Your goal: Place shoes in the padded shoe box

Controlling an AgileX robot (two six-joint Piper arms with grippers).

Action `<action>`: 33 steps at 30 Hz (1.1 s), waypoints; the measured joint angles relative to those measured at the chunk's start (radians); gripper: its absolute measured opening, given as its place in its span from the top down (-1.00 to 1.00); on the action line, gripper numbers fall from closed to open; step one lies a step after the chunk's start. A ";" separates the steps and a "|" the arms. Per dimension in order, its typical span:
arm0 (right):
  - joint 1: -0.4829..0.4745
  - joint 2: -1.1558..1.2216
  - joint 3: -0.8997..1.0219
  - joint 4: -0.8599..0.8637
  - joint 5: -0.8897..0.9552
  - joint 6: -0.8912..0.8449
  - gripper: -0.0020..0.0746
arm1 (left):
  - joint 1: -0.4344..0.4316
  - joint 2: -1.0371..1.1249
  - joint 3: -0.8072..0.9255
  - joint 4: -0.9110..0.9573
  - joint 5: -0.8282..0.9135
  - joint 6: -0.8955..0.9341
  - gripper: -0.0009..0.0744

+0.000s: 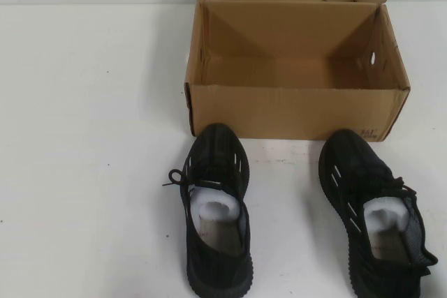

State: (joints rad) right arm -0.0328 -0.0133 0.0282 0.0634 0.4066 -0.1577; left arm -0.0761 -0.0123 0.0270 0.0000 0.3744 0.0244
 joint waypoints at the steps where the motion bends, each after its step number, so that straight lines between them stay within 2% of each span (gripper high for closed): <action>1: 0.000 0.000 0.000 0.000 0.000 0.000 0.97 | 0.000 0.000 0.000 0.000 0.000 0.000 0.99; 33: 0.000 0.000 -0.002 -0.022 -0.002 0.000 0.97 | 0.000 0.000 0.000 0.000 0.000 0.000 0.99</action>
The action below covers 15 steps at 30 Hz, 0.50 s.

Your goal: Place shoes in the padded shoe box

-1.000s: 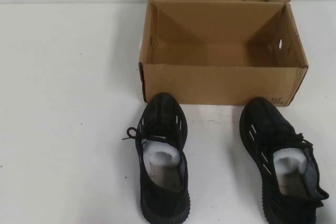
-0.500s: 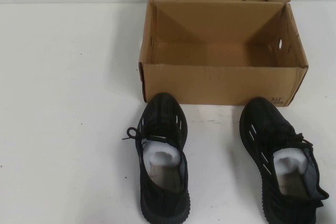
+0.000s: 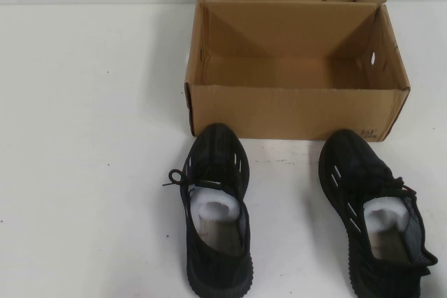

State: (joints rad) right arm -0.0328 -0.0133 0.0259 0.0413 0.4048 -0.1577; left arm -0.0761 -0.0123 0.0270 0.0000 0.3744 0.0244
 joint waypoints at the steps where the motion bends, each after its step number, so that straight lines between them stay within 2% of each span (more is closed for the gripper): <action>1: 0.000 0.000 0.000 -0.001 0.000 0.000 0.97 | 0.000 0.000 0.000 0.000 0.000 0.000 0.99; 6: 0.000 0.000 0.000 0.006 -0.003 0.000 0.97 | 0.000 0.000 0.000 0.000 0.000 0.000 0.99; 9: 0.000 0.000 0.000 0.075 -0.021 0.000 0.97 | 0.000 0.000 0.000 0.000 0.000 0.000 0.99; 15: 0.000 0.000 0.000 0.408 -0.113 0.000 0.97 | 0.000 0.000 0.000 0.000 0.000 0.000 0.99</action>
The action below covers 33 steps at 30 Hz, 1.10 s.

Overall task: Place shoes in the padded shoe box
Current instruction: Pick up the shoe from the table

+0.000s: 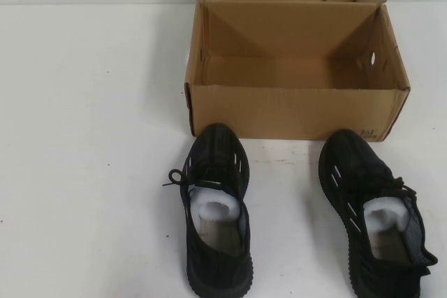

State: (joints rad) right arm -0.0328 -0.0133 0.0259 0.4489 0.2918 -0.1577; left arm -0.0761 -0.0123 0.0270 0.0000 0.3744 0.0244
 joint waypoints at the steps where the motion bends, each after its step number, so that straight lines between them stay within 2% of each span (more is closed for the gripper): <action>1: 0.000 0.000 0.000 0.069 -0.034 0.000 0.97 | 0.000 0.000 0.000 0.000 0.000 0.000 0.99; 4: 0.000 0.000 0.000 0.258 -0.130 0.002 0.97 | 0.000 0.000 0.000 0.000 0.000 0.000 0.99; 8: 0.000 0.000 0.000 0.375 -0.228 0.002 0.97 | 0.000 0.000 0.000 0.000 0.000 0.000 0.99; 13: 0.000 0.013 -0.022 0.442 -0.159 0.002 0.97 | 0.000 0.000 0.000 0.000 0.000 0.000 0.99; 18: 0.000 0.247 -0.220 0.314 0.094 0.002 0.97 | 0.000 0.000 0.000 0.000 0.000 0.000 0.99; 22: 0.000 0.532 -0.431 0.106 0.361 0.002 0.97 | 0.000 0.000 0.000 0.000 0.000 0.000 0.99; 26: 0.000 0.759 -0.636 -0.061 0.531 -0.010 0.97 | 0.000 0.000 0.000 0.000 0.000 0.000 0.99; 30: 0.013 0.931 -0.814 -0.146 0.648 -0.113 0.97 | 0.000 0.000 0.000 0.000 0.000 0.000 0.99; 33: 0.074 1.032 -0.910 -0.154 0.696 -0.238 0.97 | 0.000 0.000 0.000 0.000 0.000 0.000 0.99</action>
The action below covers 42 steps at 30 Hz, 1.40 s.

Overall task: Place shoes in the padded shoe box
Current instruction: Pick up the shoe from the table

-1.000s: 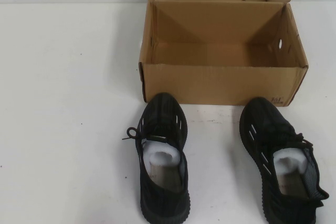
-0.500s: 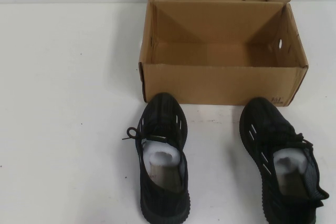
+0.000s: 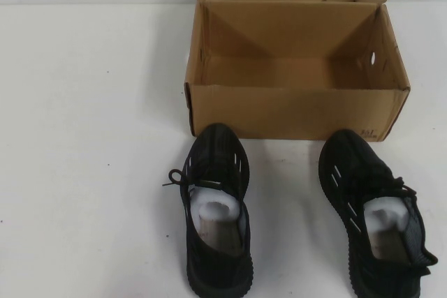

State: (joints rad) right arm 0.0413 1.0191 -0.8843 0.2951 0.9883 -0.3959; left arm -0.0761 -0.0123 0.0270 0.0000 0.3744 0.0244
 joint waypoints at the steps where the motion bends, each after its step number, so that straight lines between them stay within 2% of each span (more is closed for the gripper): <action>1: 0.033 0.033 -0.028 0.000 0.012 -0.055 0.97 | 0.000 0.000 0.000 0.000 0.000 0.000 0.99; 5: 0.197 0.144 -0.112 -0.055 0.081 -0.218 0.97 | 0.000 0.000 0.000 0.000 0.000 0.000 0.99; 10: 0.385 0.227 -0.137 -0.156 0.149 -0.275 0.95 | 0.000 0.000 0.000 0.000 0.000 0.000 0.99; 13: 0.441 0.240 -0.137 -0.170 0.152 -0.298 0.80 | 0.000 0.000 0.000 0.000 0.000 0.000 0.99; 19: 0.455 0.242 -0.137 -0.247 0.106 -0.417 0.08 | 0.000 0.000 0.000 0.000 0.000 0.000 0.99; 22: 0.455 0.244 -0.137 -0.285 0.044 -0.488 -0.04 | 0.000 0.000 0.000 0.000 0.000 0.000 0.99; 29: 0.455 0.297 -0.138 -0.314 -0.046 -0.595 -0.11 | 0.000 0.000 0.000 0.000 0.000 0.000 0.99; 30: 0.455 0.306 -0.138 -0.318 -0.046 -0.600 -0.17 | 0.000 0.000 0.000 0.000 0.000 0.000 0.99; 42: 0.455 0.359 -0.138 -0.384 -0.040 -0.604 0.12 | 0.000 0.000 0.000 0.000 0.000 0.000 0.99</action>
State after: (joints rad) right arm 0.4958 1.3778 -1.0220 -0.0885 0.9487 -1.0000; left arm -0.0761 -0.0123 0.0270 0.0000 0.3744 0.0244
